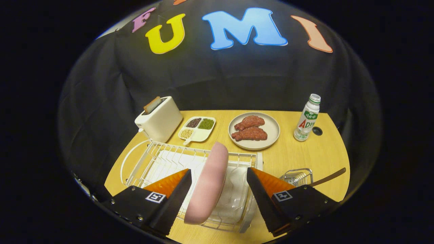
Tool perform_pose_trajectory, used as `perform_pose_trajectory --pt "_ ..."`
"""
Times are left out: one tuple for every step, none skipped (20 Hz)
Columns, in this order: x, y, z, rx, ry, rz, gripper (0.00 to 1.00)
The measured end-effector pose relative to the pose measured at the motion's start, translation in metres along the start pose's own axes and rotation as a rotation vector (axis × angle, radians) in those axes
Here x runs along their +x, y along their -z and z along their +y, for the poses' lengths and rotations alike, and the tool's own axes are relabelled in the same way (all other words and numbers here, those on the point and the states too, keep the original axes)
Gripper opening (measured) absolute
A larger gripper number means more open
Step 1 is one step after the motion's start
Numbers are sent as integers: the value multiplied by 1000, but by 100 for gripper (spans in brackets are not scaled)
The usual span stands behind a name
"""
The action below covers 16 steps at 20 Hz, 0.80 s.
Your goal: Take the plate from the dish rack, then take the spoon from the basket and place it into the plate.
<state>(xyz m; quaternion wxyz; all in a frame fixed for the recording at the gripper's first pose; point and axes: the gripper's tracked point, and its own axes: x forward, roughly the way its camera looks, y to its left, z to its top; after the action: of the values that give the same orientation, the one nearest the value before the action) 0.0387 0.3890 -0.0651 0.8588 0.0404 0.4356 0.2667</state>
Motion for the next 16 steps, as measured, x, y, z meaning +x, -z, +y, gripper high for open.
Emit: perform_pose_trajectory --pt "8 7 2 20 -11 49 99" --pt "16 13 3 33 -16 92 96" --pt "22 17 5 43 -22 121 93" --pt "25 21 6 47 -18 141 89" --pt "29 22 6 46 -13 153 86" --pt "30 25 7 45 -1 171 83" --pt "31 29 9 47 -4 188 79" --pt "34 32 10 45 13 204 70" --pt "36 30 11 32 22 209 60" --pt "33 33 3 7 68 224 50" --pt "26 31 -5 2 114 230 50" --pt "29 32 0 0 118 240 41" --pt "30 31 -3 -8 131 246 40" --pt "29 32 -3 -19 140 256 40" --pt "28 30 -5 -34 153 261 40" --pt "26 28 -7 -57 169 267 40"
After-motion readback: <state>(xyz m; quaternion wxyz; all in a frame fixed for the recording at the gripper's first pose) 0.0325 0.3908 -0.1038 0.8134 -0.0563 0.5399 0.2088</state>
